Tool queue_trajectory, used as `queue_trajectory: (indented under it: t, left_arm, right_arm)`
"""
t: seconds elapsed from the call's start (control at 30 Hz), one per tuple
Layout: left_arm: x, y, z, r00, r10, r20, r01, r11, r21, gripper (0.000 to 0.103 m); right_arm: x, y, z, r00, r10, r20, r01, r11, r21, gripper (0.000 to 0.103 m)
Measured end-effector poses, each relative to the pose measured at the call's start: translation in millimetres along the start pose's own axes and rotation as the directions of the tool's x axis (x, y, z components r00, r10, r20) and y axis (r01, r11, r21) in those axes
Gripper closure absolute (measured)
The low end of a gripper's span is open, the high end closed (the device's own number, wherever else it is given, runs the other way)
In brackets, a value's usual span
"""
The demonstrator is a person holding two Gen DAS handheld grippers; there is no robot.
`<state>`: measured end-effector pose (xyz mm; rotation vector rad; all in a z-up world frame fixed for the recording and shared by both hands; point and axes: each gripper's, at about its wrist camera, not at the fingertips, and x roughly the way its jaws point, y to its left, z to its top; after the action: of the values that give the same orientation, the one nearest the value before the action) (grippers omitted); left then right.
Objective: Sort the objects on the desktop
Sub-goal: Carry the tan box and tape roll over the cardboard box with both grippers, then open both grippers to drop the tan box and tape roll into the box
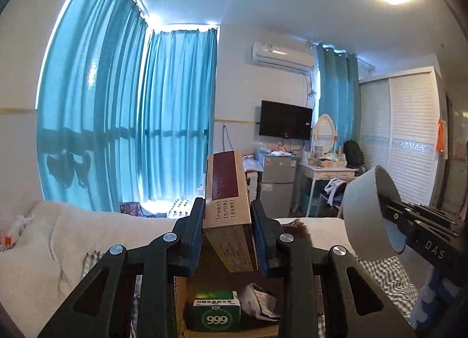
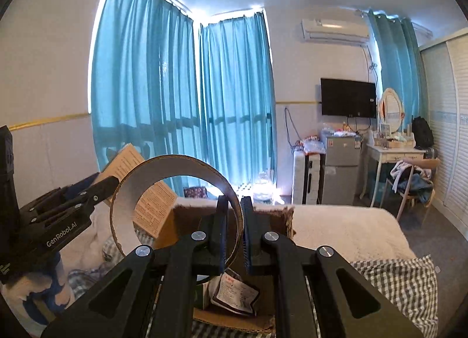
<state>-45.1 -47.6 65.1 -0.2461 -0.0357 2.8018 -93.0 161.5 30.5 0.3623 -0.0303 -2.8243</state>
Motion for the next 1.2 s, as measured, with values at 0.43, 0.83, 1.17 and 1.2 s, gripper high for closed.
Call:
queue_trajectory:
  t: [0.43,0.83,1.17,1.2]
  left_arm:
    - [84.7,3.8,-77.2,0.988,0.045,-0.149,-0.034,0.997,0.073,0.072]
    - [132.1,-2.1,-117.3,0.973,0.07,-0.219,-0.042,0.991,0.127,0.065]
    - [93.7,8.4,-84.1,0.988,0.027,-0.153,-0.019,0.998,0.055,0.056]
    - [89.1,11.1,-79.5,0.989,0.023,-0.144,-0.016,0.999,0.05,0.056]
  right_arm:
    - [108.9,-21.0,-71.3,0.979,0.007,-0.203,-0.003,1.0,0.019,0.095]
    - [145.9,-40.4,-99.7,0.958,-0.02,-0.285,0.029,0.999,0.029,0.066]
    - [98.0,-27.8,-72.4,0.976,-0.011,-0.217,0.02,0.999,0.04,0.048]
    - [88.3,-27.2,-69.6,0.978,-0.015,-0.206,0.023,0.999,0.041,0.048]
